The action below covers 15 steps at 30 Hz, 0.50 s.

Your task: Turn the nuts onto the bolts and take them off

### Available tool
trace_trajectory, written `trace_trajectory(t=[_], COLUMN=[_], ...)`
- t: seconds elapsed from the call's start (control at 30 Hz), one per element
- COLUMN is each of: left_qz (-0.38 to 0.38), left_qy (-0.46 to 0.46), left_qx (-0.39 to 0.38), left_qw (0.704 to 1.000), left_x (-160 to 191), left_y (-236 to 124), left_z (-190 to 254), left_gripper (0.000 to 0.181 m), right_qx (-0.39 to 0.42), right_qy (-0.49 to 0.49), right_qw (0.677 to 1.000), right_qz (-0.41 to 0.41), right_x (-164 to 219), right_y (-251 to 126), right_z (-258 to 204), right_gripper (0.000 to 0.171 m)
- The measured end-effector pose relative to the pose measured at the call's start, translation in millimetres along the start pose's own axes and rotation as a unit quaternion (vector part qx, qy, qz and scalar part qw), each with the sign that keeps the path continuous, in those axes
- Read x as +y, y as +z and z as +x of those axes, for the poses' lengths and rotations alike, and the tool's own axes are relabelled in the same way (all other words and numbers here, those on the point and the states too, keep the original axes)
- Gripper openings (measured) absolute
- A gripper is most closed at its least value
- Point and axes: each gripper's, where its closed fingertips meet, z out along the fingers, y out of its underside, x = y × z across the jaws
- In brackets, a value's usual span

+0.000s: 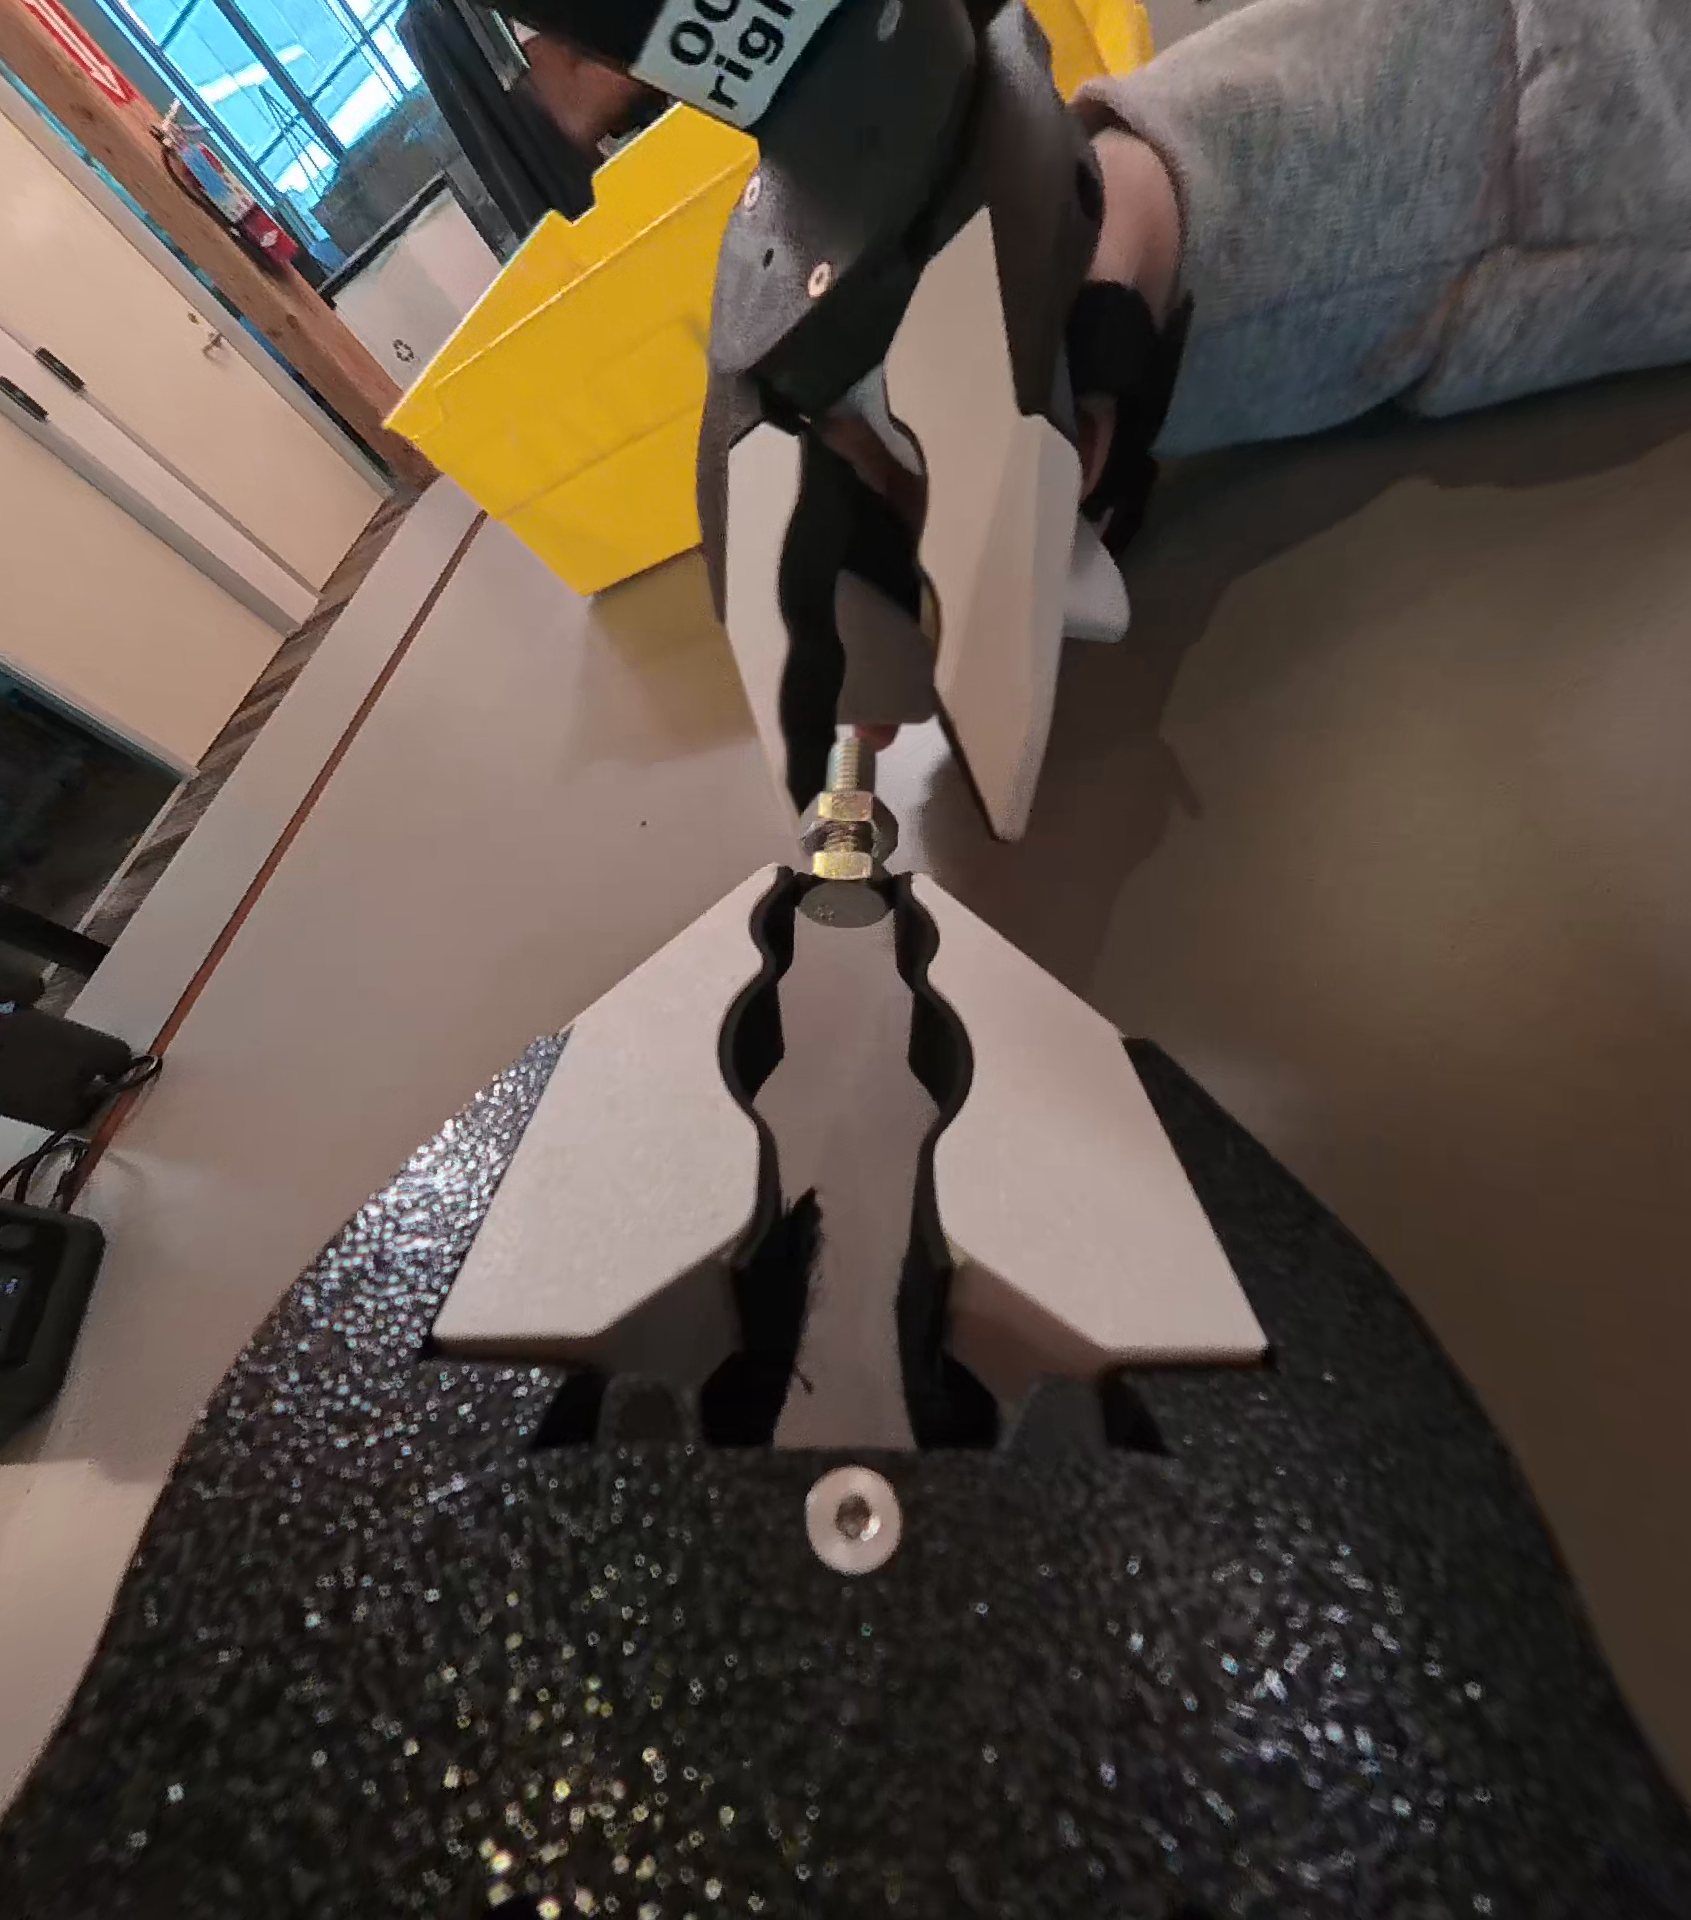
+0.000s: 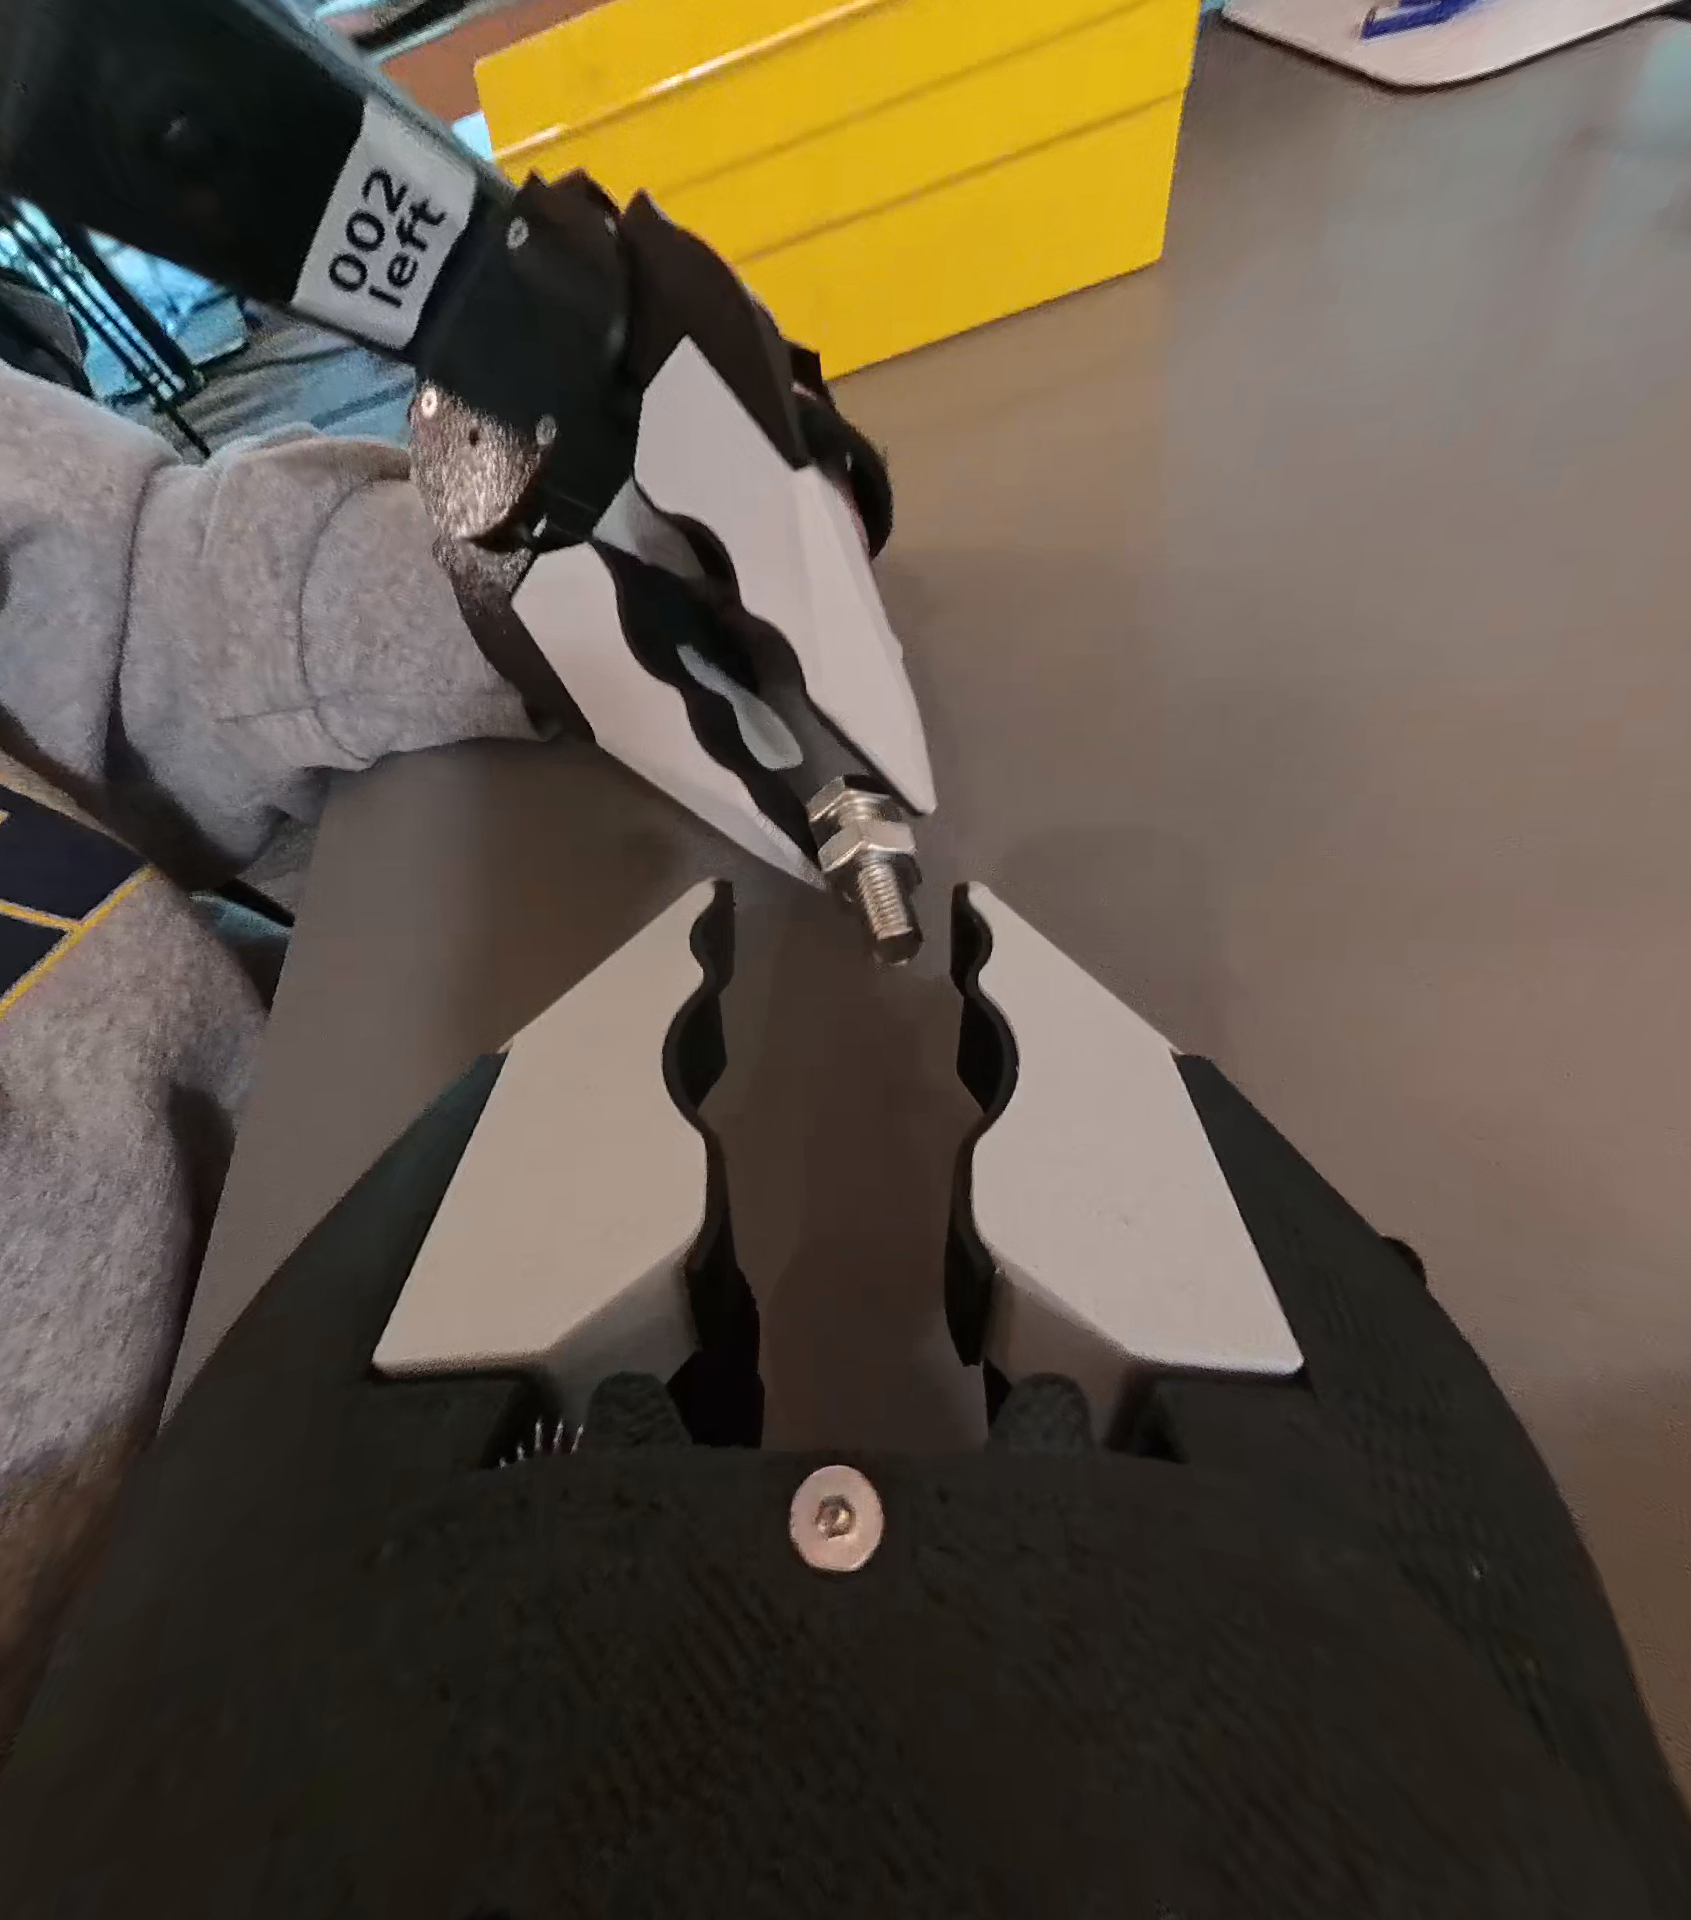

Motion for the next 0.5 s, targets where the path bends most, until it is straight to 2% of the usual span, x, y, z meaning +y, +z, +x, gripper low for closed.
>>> trace_trajectory(t=[0.03,0.2,0.23,0.27,0.37,0.5], left_qz=[0.000,-0.001,-0.006,-0.006,-0.001,0.011], left_qy=[-0.002,0.002,0.001,-0.001,-0.001,-0.008], left_qx=[-0.001,0.002,-0.002,0.000,-0.002,-0.005], left_qw=[1.000,1.000,1.000,1.000,1.000,1.000], left_x=[0.2,0.2,1.6,1.8,0.5,-2.6], left_y=[0.0,0.4,1.1,1.4,0.5,-1.7], left_z=[-0.6,0.9,-0.5,-0.3,-1.1,-3.3], left_gripper=[0.017,0.016,0.016,0.016,0.016,0.017], right_qx=[-0.003,-0.012,-0.034,-0.045,0.012,0.020], right_qy=[-0.006,-0.064,-0.080,-0.083,-0.065,-0.028], right_qw=[1.000,0.997,0.994,0.992,0.997,0.999], right_qz=[-0.005,0.046,0.067,0.082,0.050,0.032], right_x=[1.0,-13.8,-19.1,-23.8,-13.8,-8.4], right_y=[0.9,-3.0,-5.7,-7.4,-6.7,-5.5], right_z=[-1.8,-13.6,-22.8,-28.0,-6.5,1.8], right_gripper=[0.041,0.045,0.034,0.033,0.040,0.043])
